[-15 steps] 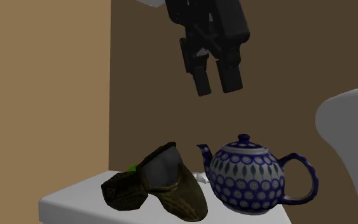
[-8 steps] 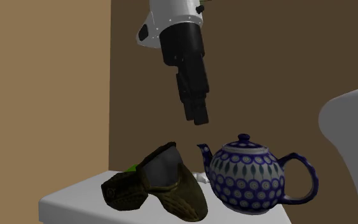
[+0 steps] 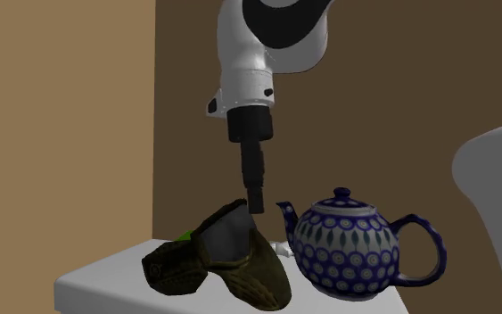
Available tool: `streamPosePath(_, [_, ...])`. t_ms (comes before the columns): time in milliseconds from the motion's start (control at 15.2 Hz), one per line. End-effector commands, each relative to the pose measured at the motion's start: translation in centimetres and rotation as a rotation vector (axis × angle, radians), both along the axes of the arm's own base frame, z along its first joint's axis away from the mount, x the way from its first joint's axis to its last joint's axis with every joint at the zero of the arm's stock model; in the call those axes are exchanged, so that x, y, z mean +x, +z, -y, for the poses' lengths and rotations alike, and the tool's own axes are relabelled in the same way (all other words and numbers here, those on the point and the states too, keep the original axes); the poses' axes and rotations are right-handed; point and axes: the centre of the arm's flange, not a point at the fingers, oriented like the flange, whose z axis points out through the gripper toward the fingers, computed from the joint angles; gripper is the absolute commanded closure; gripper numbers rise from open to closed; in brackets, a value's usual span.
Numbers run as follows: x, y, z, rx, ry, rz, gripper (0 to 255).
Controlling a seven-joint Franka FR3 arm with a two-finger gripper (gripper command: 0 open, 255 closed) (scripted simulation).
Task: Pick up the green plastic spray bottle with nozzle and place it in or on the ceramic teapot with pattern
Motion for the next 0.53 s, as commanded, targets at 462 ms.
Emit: streamPosePath(462, [-0.5, -5.7, 9.2, 0.044, -0.117, 0.109, 0])
